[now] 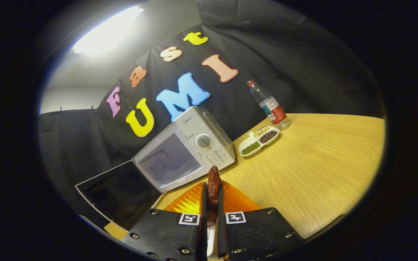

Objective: Open the microwave, put the food inside, and close the microwave door.

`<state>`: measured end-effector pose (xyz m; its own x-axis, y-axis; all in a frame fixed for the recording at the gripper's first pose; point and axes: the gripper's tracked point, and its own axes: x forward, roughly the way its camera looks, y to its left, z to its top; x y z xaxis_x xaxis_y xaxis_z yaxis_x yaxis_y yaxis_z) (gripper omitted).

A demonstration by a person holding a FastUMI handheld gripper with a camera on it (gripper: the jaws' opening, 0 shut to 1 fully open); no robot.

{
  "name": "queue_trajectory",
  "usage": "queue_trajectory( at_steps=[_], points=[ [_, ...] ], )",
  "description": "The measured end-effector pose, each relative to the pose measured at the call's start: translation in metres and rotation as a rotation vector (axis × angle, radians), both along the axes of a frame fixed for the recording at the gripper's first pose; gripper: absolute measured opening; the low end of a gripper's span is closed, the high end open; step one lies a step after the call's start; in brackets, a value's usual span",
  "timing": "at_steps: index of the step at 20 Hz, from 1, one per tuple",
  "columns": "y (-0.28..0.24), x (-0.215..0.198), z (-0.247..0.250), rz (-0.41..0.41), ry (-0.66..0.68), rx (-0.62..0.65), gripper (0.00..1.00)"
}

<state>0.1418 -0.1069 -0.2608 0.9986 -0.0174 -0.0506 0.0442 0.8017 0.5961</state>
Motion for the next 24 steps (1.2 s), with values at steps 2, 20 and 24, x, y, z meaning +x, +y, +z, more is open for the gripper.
queue_trajectory(
  at_steps=[2,20,24],
  points=[
    [0.002,-0.002,0.003,-0.015,-0.007,-0.047,0.11],
    [0.046,0.012,0.024,0.014,0.075,-0.229,0.11],
    [0.073,0.022,0.042,0.034,0.060,-0.307,0.11]
  ],
)
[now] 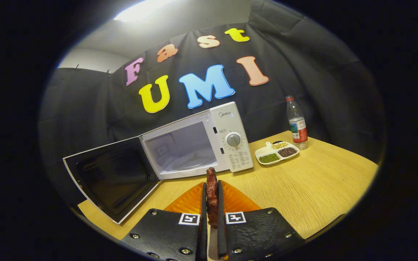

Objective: Open the microwave, put the food inside, and close the microwave door.

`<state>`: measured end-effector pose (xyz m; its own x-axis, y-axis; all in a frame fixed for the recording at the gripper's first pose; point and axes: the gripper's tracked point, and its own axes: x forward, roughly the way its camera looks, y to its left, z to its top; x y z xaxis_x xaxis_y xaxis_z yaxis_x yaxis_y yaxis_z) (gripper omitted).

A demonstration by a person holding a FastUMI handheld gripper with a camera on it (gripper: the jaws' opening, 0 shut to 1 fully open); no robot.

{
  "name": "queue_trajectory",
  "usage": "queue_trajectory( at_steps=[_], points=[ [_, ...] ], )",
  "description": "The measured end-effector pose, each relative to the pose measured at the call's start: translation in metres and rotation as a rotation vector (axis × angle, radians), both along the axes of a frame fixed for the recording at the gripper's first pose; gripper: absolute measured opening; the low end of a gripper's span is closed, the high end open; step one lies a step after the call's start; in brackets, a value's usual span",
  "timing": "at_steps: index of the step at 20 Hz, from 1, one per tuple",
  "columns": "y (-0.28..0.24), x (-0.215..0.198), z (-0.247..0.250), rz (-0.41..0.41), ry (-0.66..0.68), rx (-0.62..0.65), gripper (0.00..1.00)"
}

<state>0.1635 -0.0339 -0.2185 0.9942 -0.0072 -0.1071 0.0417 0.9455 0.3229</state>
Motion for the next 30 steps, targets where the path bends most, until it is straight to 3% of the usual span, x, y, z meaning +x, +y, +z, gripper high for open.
queue_trajectory(
  at_steps=[10,20,25,30],
  points=[
    [0.062,0.042,0.052,0.073,-0.035,-0.105,0.11],
    [0.126,0.161,0.060,0.161,-0.018,0.057,0.11],
    [0.129,0.229,0.050,0.137,-0.004,0.178,0.12],
    [0.121,0.283,0.041,0.043,-0.029,0.206,0.11]
  ],
)
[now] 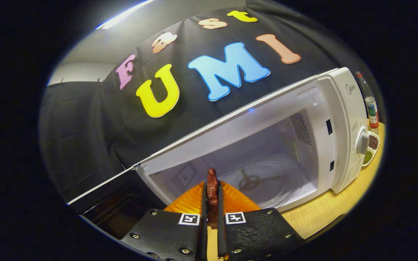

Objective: Open the microwave, put the food inside, and close the microwave door.

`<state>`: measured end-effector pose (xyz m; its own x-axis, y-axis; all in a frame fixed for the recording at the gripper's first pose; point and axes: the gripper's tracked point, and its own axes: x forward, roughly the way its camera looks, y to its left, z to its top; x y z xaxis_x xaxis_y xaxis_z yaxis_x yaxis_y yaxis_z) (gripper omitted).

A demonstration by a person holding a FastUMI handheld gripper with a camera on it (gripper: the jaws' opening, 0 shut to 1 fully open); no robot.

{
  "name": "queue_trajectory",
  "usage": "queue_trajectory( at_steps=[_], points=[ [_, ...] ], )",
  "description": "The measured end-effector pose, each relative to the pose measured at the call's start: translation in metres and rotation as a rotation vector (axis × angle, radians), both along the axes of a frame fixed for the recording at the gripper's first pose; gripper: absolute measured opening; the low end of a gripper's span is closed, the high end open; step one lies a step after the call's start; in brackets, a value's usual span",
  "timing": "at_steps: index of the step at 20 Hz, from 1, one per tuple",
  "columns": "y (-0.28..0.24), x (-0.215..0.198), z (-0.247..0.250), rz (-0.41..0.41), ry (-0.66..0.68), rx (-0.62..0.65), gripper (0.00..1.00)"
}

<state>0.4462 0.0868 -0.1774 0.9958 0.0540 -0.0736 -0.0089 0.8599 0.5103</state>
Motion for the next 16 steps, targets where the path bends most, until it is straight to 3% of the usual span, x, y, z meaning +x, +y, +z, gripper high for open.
queue_trajectory(
  at_steps=[7,11,12,13,14,15,16],
  points=[
    [-0.020,0.057,-0.033,-0.084,0.029,0.103,0.11],
    [-0.031,0.067,-0.048,-0.103,0.029,0.101,0.20],
    [-0.040,0.067,-0.054,-0.156,0.061,0.055,0.22],
    [-0.055,0.069,-0.062,-0.225,0.099,-0.020,0.31],
    [-0.061,0.069,-0.062,-0.259,0.094,-0.099,0.55],
    [-0.061,0.067,-0.057,-0.265,0.092,-0.164,0.59],
    [-0.056,0.064,-0.054,-0.243,0.089,-0.194,0.73]
  ],
)
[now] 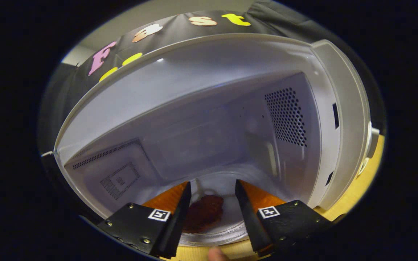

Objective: Open the microwave, put the food inside, and close the microwave door.

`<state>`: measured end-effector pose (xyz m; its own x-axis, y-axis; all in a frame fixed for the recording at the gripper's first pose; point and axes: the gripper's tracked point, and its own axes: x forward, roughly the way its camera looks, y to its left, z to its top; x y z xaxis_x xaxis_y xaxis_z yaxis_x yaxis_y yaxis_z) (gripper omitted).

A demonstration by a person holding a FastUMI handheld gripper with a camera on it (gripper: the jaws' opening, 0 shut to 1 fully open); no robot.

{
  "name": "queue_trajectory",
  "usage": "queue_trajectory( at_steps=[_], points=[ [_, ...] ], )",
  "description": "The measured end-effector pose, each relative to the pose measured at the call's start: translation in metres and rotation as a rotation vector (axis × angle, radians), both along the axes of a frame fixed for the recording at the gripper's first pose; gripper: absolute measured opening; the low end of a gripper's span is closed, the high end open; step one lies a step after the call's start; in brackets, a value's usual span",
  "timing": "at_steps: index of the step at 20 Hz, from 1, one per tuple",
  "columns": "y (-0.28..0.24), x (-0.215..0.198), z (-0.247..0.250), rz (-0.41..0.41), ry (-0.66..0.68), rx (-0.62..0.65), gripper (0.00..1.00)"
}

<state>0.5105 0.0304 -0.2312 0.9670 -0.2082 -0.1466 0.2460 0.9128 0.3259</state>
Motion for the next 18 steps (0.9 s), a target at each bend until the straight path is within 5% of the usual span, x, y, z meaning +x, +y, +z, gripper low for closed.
queue_trajectory(
  at_steps=[9,18],
  points=[
    [0.066,-0.091,0.052,0.295,-0.015,-0.064,0.76],
    [0.170,-0.268,0.172,0.665,-0.229,-0.032,0.76]
  ],
)
